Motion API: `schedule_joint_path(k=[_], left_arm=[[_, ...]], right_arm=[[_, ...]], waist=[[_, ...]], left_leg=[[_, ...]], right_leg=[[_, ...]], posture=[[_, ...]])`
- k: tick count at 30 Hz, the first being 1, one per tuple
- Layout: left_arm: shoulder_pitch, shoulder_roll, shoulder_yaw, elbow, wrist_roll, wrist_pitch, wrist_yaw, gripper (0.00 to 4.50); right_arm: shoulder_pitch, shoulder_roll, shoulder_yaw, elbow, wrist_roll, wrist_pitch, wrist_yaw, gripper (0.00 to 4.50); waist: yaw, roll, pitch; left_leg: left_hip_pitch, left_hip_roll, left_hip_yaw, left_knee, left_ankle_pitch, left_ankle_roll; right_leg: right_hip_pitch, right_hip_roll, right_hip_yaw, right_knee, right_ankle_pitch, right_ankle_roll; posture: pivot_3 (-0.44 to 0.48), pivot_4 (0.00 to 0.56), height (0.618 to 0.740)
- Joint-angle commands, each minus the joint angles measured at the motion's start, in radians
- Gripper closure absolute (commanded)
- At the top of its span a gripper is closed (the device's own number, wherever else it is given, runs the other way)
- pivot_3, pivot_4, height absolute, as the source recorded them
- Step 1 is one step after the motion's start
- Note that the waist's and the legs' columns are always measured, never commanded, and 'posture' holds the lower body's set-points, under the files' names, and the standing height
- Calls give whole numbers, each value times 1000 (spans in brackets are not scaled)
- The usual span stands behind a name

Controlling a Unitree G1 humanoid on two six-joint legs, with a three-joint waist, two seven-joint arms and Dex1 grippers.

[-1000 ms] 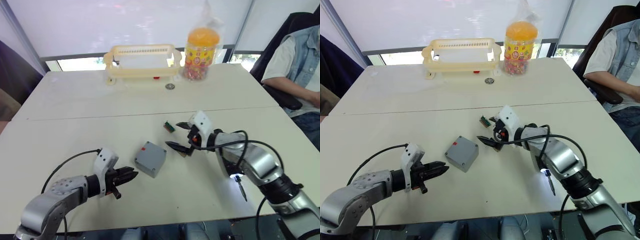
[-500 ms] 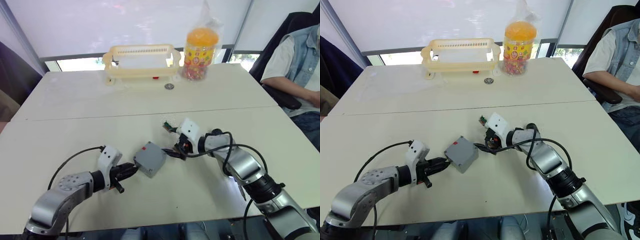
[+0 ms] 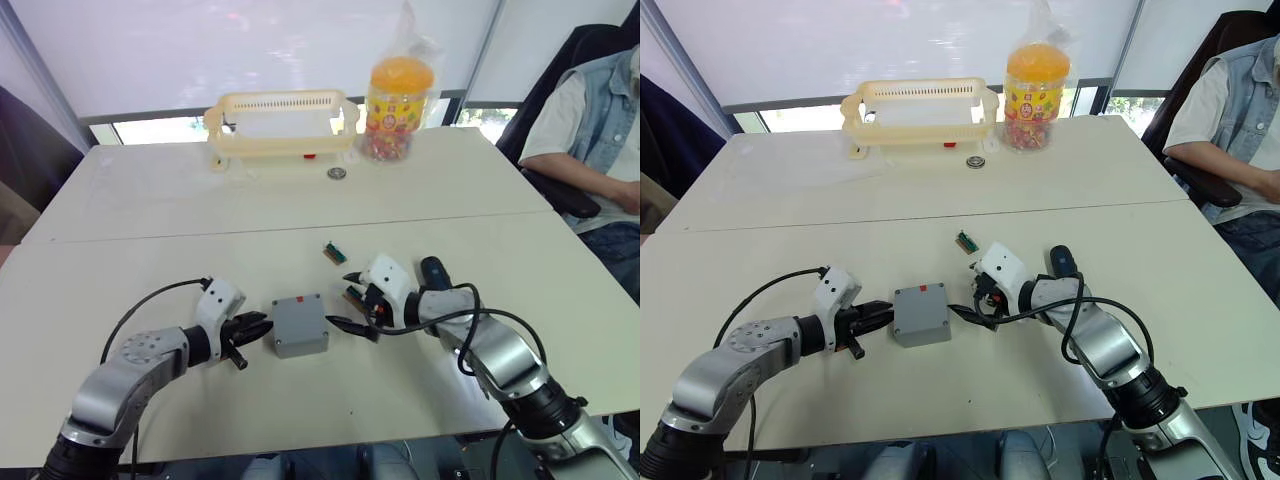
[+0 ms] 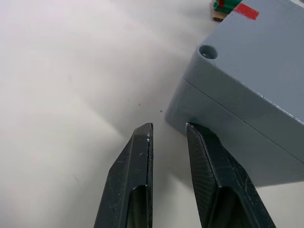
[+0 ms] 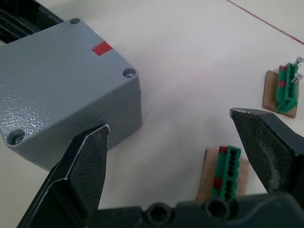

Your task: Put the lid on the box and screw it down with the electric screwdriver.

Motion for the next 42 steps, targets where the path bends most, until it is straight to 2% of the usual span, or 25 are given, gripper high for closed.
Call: schedule_joint_path(k=[1, 15, 17, 22, 26, 30, 35, 42], left_arm=[[-17, 2, -10, -16, 2, -33, -28, 3427], [-40, 41, 25, -13, 2, -39, -79, 3427], [-39, 64, 41, -24, -11, -27, -99, 3427], [-31, 206, 97, -59, -58, 3, -210, 3427], [-110, 333, 142, -68, -121, 37, -315, 3427], [-184, 395, 139, -82, -143, 53, -351, 3427], [-257, 389, 186, -111, -243, 144, -321, 3427], [-239, 379, 221, -150, -294, 198, -249, 3427]], right_arm=[[-2, 18, -20, -69, 1, 4, -7, 48], [13, -18, -87, -115, 6, 48, -6, 48], [22, -38, -101, -126, 7, 53, 3, 48], [-14, -100, -212, -108, 59, 66, 48, 48], [-131, -24, -311, 20, 169, 134, 47, 48], [-235, 70, -304, 225, 159, 110, 18, 48], [-320, 162, -253, 460, 117, 43, 21, 48], [-388, 245, -214, 704, 20, -142, -2, 48]], waist=[[0, 0, 0], [0, 0, 0], [0, 0, 0], [0, 0, 0], [-5, -1, 0], [-6, -1, -1], [-7, -1, -1], [-11, -1, 0]], left_leg=[[0, 0, 0, 0, 0, 0], [0, 0, 0, 0, 0, 0], [0, 0, 0, 0, 0, 0], [0, 0, 0, 1, 0, 0], [1, 1, 1, 1, 0, 0], [1, 1, 0, 1, 0, 0], [1, 0, 1, 1, 0, 0], [1, 0, 1, 0, 1, -1]], right_leg=[[0, 0, 0, 0, 0, 0], [0, 0, 0, 0, 0, 0], [0, 0, 0, 0, 0, 0], [0, 0, 0, 1, 0, 0], [0, 1, 0, 1, 0, 0], [1, 2, 0, 2, 0, 0], [0, 1, 0, 2, 0, 0], [-1, 1, 1, 3, 0, 0]], posture=[[0, 150, 740], [0, 150, 740], [0, 150, 740], [0, 150, 740], [0, 150, 740], [0, 150, 740], [0, 150, 740], [0, 150, 740]])
